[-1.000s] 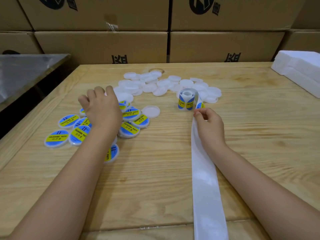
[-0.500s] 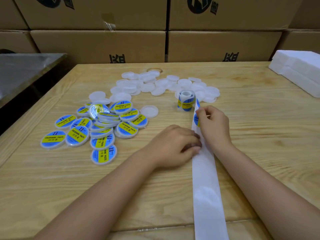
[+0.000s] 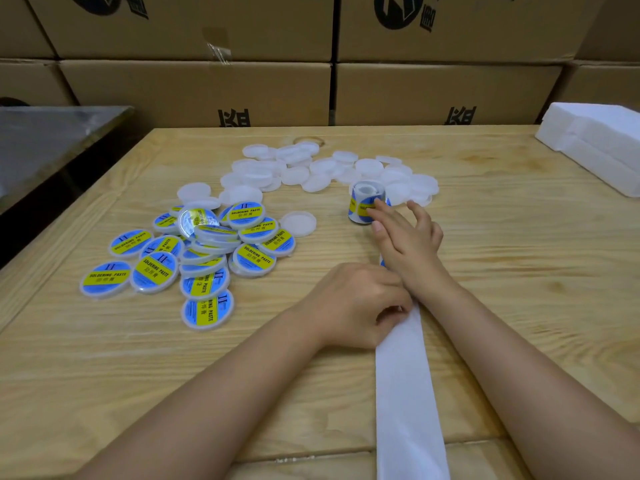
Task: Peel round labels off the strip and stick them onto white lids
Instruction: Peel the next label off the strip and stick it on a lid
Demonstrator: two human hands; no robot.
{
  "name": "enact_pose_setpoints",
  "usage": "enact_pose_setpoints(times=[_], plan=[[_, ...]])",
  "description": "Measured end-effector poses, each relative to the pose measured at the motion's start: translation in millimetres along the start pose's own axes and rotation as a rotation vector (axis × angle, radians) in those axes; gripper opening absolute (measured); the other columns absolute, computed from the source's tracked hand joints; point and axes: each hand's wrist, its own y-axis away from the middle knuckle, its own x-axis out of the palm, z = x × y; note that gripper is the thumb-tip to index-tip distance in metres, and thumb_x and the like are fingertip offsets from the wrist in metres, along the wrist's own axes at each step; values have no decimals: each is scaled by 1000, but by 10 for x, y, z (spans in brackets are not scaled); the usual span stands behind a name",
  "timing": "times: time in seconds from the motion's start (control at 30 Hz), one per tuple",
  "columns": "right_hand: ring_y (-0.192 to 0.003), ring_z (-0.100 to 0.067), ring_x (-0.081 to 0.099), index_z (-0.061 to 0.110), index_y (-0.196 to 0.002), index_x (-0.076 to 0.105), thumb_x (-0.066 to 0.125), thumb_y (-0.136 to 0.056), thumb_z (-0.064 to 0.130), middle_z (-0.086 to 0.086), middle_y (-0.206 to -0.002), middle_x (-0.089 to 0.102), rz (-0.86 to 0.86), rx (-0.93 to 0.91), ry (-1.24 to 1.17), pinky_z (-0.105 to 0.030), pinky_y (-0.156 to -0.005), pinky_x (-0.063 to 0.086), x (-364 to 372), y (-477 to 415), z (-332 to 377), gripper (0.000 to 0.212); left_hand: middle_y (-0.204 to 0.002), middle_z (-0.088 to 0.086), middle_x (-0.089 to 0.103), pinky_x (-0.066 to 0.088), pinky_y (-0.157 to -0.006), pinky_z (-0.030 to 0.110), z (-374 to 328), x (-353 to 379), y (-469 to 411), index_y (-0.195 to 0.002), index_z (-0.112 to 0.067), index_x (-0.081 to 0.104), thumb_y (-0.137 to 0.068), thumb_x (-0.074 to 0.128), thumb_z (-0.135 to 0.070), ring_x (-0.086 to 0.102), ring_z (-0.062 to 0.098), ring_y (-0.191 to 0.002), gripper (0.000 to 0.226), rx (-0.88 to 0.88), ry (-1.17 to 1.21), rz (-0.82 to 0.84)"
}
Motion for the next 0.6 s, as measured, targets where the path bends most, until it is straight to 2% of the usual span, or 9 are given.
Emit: enact_pose_setpoints(times=[0.1, 0.17, 0.27, 0.33, 0.43, 0.53, 0.6], plan=[[-143, -24, 3, 38, -138, 41, 13, -92, 49, 18, -152, 27, 43, -39, 39, -30, -100, 0, 5, 7, 1, 55, -67, 1, 60, 44, -53, 31, -9, 24, 0, -74, -10, 71, -72, 71, -7, 54, 23, -62, 4, 6, 13, -10], [-143, -22, 5, 36, -137, 43, 20, -98, 44, 18, -151, 28, 20, -53, -22, -29, -102, 1, -21, 11, 7, 46, -70, 3, 61, 43, -60, 32, 3, 27, -1, -72, -10, 71, -70, 72, -8, 54, 24, -65, 3, -18, 8, -9], [-136, -21, 25, 23, -124, 59, 43, -99, 21, 10, -141, 47, -138, -26, -240, -28, -105, 12, -97, 19, 24, 30, -85, 3, 63, 41, -72, 36, 79, 20, 7, -74, -12, 70, -68, 71, -11, 57, 24, -80, 6, -136, 10, -23], [-121, -25, 42, 15, -109, 67, 54, -91, 8, 2, -121, 62, -227, 20, -299, -20, -96, 25, -153, 25, 17, 24, -107, 1, 62, 39, -85, 36, 142, 27, 19, -86, -14, 69, -69, 71, -15, 56, 21, -100, 17, -225, 25, -6], [-105, -25, 48, 14, -95, 72, 60, -84, 5, 0, -101, 65, -194, 77, -271, -16, -82, 27, -204, 52, -2, 18, -136, -2, 48, 30, -103, 31, 224, 32, 12, -120, -15, 57, -69, 64, -28, 43, 16, -125, 53, -350, 61, 33], [-105, -26, 47, 13, -99, 73, 67, -82, 13, -3, -105, 64, -34, -2, -109, -20, -87, 29, -176, 90, -22, 18, -145, -2, 37, 19, -113, 40, 267, 36, -12, -143, -16, 28, -72, 64, -30, 34, 15, -131, 81, -492, 119, 108], [-107, -27, 46, 14, -107, 71, 68, -82, 19, -3, -110, 61, 51, -31, -21, -29, -93, 33, -150, 116, -23, 26, -148, -1, 34, 19, -113, 42, 281, 61, -28, -147, -15, 18, -77, 63, -27, 33, 17, -132, 84, -535, 108, 164]])
